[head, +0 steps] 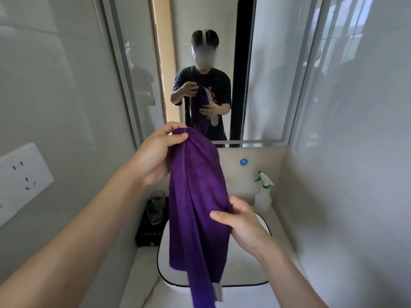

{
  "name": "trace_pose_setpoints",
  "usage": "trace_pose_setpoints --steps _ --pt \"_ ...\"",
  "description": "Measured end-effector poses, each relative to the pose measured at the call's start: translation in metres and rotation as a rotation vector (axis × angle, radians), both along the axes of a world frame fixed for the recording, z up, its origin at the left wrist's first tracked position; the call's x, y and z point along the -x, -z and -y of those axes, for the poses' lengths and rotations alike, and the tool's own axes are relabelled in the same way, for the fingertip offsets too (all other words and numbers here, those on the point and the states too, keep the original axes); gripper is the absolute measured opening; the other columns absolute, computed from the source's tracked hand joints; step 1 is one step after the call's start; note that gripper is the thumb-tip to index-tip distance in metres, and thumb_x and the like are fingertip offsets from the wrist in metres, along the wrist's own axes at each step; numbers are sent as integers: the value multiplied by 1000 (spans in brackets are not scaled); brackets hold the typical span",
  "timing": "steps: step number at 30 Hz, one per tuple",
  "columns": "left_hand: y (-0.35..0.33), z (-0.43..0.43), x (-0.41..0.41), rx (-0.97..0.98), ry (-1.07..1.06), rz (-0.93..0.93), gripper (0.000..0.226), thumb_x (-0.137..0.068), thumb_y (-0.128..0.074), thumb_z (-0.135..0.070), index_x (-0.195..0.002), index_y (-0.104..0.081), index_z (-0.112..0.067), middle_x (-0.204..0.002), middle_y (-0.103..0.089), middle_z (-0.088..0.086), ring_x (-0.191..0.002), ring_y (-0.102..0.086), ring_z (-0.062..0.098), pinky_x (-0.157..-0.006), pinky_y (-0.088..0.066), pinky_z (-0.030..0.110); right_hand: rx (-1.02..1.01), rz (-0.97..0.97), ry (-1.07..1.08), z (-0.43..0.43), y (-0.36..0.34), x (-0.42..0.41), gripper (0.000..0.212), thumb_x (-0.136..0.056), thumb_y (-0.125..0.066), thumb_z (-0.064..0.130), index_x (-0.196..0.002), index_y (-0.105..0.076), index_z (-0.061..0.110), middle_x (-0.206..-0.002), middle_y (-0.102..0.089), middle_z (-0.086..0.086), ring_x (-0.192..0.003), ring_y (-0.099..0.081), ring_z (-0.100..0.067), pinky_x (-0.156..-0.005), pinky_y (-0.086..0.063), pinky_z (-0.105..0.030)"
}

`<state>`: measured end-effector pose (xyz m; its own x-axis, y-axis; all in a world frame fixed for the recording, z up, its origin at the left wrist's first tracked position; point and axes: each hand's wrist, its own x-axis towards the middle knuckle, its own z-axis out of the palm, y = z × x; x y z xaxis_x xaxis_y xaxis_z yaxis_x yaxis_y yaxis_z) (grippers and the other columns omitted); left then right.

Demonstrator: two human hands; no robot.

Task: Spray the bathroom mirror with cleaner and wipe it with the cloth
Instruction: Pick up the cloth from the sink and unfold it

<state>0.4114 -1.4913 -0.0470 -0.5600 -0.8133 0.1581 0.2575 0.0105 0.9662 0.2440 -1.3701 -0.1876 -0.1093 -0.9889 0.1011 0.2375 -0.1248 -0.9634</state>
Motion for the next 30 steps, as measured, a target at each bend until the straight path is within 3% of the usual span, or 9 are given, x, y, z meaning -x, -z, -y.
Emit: trace_pose_setpoints --steps 4,9,12,16,20,22,25,28,30 --pt "24 15 -8 -103 -169 15 14 -100 -55 -4 -109 -65 -11 -94 -72 4 -84 -69 14 -78 -56 28 48 62 42 -3 -10 -5 39 -74 -74 2 -111 -76 14 -114 -75 -17 -104 -71 -30 -97 -56 -42" --pt "66 7 -16 -301 -121 132 30 -101 -58 -37 -120 -66 -16 -123 -66 11 -115 -60 26 -111 -44 47 82 238 -34 -6 -31 -14 48 -79 -65 3 -125 -60 -7 -111 -68 -24 -102 -67 -36 -92 -56 -44" --pt "88 -16 -16 -376 94 241 54 -99 -44 -62 -118 -72 -19 -129 -70 11 -121 -66 28 -111 -44 51 104 281 -61 -5 -37 -13 48 -79 -60 4 -125 -58 -9 -108 -70 -22 -99 -70 -33 -85 -60 -38" --pt "110 -36 -16 -464 191 240 69 -93 -41 -72 -133 -64 -20 -127 -73 7 -117 -70 25 -108 -47 48 64 172 18 -3 -34 -10 47 -77 -64 5 -122 -60 -8 -108 -69 -23 -101 -68 -34 -90 -55 -43" --pt "123 -31 -27 -316 185 270 60 -87 -68 -56 -138 -60 -24 -135 -69 4 -124 -65 26 -107 -46 47 -31 48 86 3 -20 -7 39 -77 -66 2 -116 -66 -3 -110 -72 -26 -100 -71 -35 -91 -57 -45" --pt "132 -26 -33 -276 114 249 71 -74 -84 -31 -139 -57 -23 -136 -67 4 -120 -68 25 -101 -52 44 -94 -43 144 8 -11 -8 30 -82 -66 -2 -111 -70 4 -111 -73 -26 -102 -71 -39 -97 -54 -53" --pt "145 -24 -39 -147 -11 301 78 -69 -89 3 -136 -58 -23 -133 -66 6 -112 -72 21 -87 -59 28 -226 -238 260 15 6 -10 22 -71 -70 15 -92 -76 18 -97 -78 -15 -98 -72 -40 -93 -55 -54" --pt "155 -28 -45 94 -74 583 86 -63 -92 3 -137 -55 -22 -128 -64 0 -112 -66 12 -84 -54 14 -348 -319 270 22 21 -17 21 -67 -74 20 -86 -76 12 -90 -78 -16 -79 -69 -28 -77 -54 -40" --pt "164 -29 -50 242 -83 790 90 -60 -94 -10 -137 -52 -26 -128 -59 -4 -116 -59 13 -89 -48 15 -379 -354 250 28 26 -27 10 -73 -77 9 -83 -76 7 -85 -77 -17 -73 -65 -23 -72 -51 -36"
